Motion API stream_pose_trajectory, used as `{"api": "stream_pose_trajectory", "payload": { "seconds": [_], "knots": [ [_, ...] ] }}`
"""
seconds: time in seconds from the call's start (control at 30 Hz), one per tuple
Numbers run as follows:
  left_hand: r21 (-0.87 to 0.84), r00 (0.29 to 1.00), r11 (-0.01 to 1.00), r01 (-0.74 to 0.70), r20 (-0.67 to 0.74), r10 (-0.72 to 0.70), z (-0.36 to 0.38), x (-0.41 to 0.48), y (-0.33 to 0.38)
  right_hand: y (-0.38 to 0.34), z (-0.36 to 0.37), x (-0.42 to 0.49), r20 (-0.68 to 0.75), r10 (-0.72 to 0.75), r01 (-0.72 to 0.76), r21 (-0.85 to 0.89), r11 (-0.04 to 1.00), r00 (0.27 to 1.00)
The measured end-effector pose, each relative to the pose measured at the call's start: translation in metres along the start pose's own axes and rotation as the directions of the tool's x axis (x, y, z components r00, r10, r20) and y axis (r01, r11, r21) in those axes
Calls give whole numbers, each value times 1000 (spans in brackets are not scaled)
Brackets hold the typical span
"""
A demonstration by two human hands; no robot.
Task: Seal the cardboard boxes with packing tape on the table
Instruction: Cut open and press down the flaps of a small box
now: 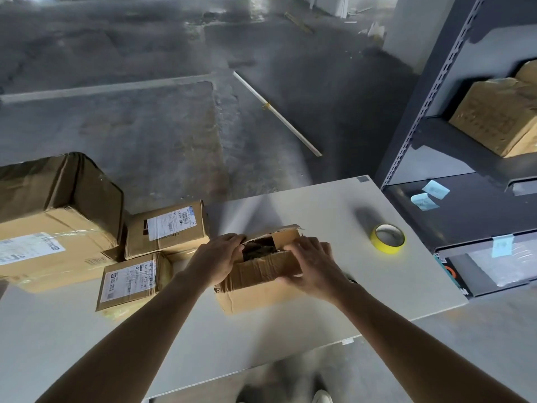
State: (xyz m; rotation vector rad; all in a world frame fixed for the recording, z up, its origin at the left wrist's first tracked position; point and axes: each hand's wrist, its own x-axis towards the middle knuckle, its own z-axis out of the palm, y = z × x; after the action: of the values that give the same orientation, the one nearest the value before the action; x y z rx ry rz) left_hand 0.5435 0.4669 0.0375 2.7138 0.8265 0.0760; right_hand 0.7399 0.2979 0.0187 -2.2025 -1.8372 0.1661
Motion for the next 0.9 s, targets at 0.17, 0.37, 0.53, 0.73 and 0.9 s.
{"api": "stream_pose_trajectory", "payload": {
  "seconds": [0.17, 0.37, 0.53, 0.73, 0.9],
  "knots": [
    [18, 999, 1000, 13, 29, -14, -2, -1, 2, -2, -5, 17, 228, -76, 73, 19, 997, 971],
    [45, 994, 997, 65, 90, -69, 1, -3, 8, -6, -5, 21, 239, -62, 56, 33, 998, 969],
    [-11, 993, 997, 77, 93, -76, -5, -1, 8, -7, -5, 12, 148, -108, 113, -22, 993, 983],
    [-33, 984, 995, 96, 151, -90, -12, 0, 11, -2, -2, 8, 89, -159, 159, 12, 987, 983],
    [110, 959, 984, 139, 233, -161, -16, -4, 26, -4, 2, 3, 16, -132, 131, 29, 991, 991]
  ]
}}
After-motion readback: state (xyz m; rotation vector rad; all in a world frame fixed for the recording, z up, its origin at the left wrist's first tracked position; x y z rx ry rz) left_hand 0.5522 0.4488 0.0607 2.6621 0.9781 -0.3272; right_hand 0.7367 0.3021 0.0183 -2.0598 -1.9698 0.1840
